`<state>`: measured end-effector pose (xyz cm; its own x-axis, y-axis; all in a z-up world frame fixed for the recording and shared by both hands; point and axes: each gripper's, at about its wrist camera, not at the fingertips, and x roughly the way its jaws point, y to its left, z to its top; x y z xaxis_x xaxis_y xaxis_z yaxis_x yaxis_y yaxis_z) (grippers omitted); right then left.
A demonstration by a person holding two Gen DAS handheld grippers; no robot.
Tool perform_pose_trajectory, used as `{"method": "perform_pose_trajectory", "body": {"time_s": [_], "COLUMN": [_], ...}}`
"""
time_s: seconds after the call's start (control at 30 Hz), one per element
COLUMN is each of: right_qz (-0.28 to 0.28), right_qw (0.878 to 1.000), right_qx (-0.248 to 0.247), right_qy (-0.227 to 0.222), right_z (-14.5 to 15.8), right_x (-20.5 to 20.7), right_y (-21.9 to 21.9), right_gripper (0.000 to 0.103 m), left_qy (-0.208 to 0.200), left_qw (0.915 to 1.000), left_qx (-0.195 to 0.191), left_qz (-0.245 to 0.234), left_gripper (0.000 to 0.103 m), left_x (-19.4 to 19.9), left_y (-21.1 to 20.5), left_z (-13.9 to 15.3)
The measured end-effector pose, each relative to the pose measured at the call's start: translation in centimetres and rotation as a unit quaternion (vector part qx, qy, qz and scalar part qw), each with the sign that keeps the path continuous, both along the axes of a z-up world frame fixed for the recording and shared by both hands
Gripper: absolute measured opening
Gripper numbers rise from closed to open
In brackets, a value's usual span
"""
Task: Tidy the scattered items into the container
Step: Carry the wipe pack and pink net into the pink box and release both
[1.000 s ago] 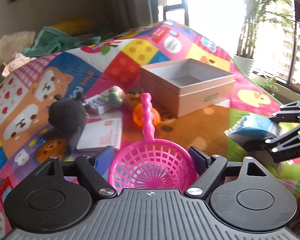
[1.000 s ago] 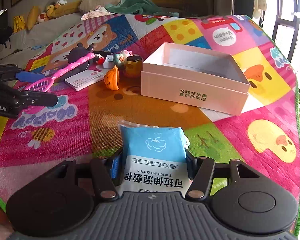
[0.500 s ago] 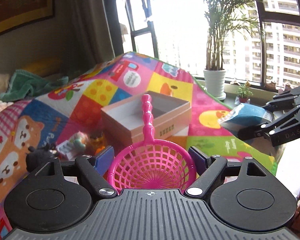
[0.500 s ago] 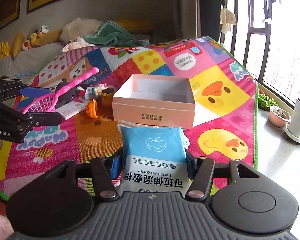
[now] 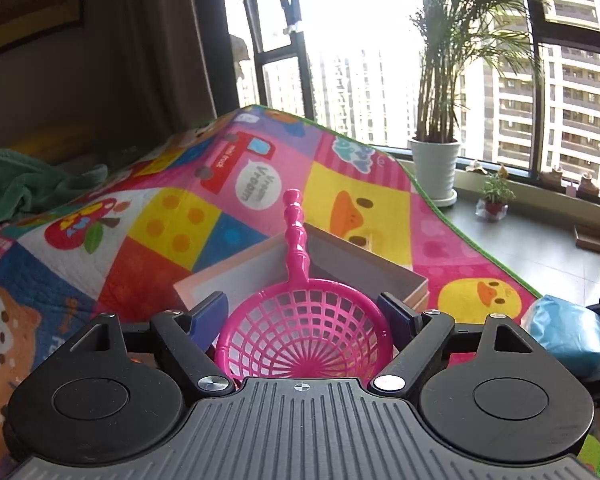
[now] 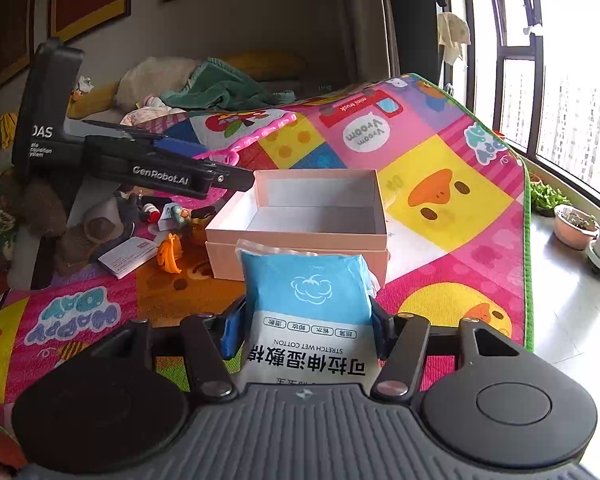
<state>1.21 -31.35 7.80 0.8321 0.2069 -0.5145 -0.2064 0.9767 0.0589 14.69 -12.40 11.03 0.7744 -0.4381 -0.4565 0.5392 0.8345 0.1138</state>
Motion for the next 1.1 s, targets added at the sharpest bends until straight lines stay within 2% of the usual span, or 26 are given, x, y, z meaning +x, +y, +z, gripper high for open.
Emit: {"method": "perform_pose_trajectory", "body": {"time_s": [0.1,0.13,0.23,0.3,0.47,0.63,0.73,0.8,0.87,0.9,0.97,1.1], "right_qz": [0.002,0.004,0.005,0.005,-0.004,-0.019,-0.005,-0.003,-0.002,0.0,-0.014,-0.005], "right_qw": [1.0,1.0,1.0,1.0,1.0,0.999,0.999,0.999,0.999,1.0,1.0,1.0], "right_qx": [0.001,0.0,-0.009,-0.013,-0.007,0.019,0.031,0.028,0.024,0.018,0.002,-0.006], "right_qy": [0.003,0.003,0.001,0.0,-0.006,0.016,0.021,0.02,0.022,0.02,0.011,-0.006], "right_z": [-0.3,-0.4,-0.6,-0.4,1.0,2.2,2.6,2.7,2.6,2.5,2.6,3.2], "right_x": [2.1,2.7,4.2,5.1,8.8,14.8,18.2,20.1,22.0,22.7,23.3,21.9], "right_y": [0.0,0.1,0.4,0.4,0.2,1.3,3.2,4.6,5.9,6.4,7.3,8.5], "right_gripper": [0.058,0.058,0.058,0.058,0.058,0.055,0.053,0.053,0.054,0.066,0.077,0.077], "left_qy": [0.006,0.01,0.038,0.048,0.032,0.044,0.052,0.072,0.1,0.109,0.117,0.119], "left_qw": [0.9999,0.9998,0.9981,0.9965,0.9964,0.9972,0.9959,0.9928,0.9878,0.9853,0.9818,0.9766], "left_qx": [-0.01,-0.014,-0.046,-0.062,-0.056,-0.022,-0.002,-0.013,-0.039,-0.05,-0.067,-0.097], "left_qz": [0.005,0.007,0.016,0.03,0.054,0.056,0.073,0.094,0.113,0.121,0.134,0.151], "left_gripper": [0.089,0.099,0.1,0.1,0.102,0.103,0.103,0.103,0.103,0.103,0.103,0.103], "left_x": [3.2,4.1,6.1,6.0,1.4,-4.2,-6.7,-7.6,-8.1,-8.2,-8.3,-8.2], "left_y": [-1.1,-1.2,0.0,1.6,6.3,9.9,12.0,13.5,15.1,15.7,16.6,17.5], "left_z": [-0.1,-0.2,-0.5,-0.8,-2.3,-5.3,-7.1,-8.2,-9.1,-9.5,-10.0,-10.1]}}
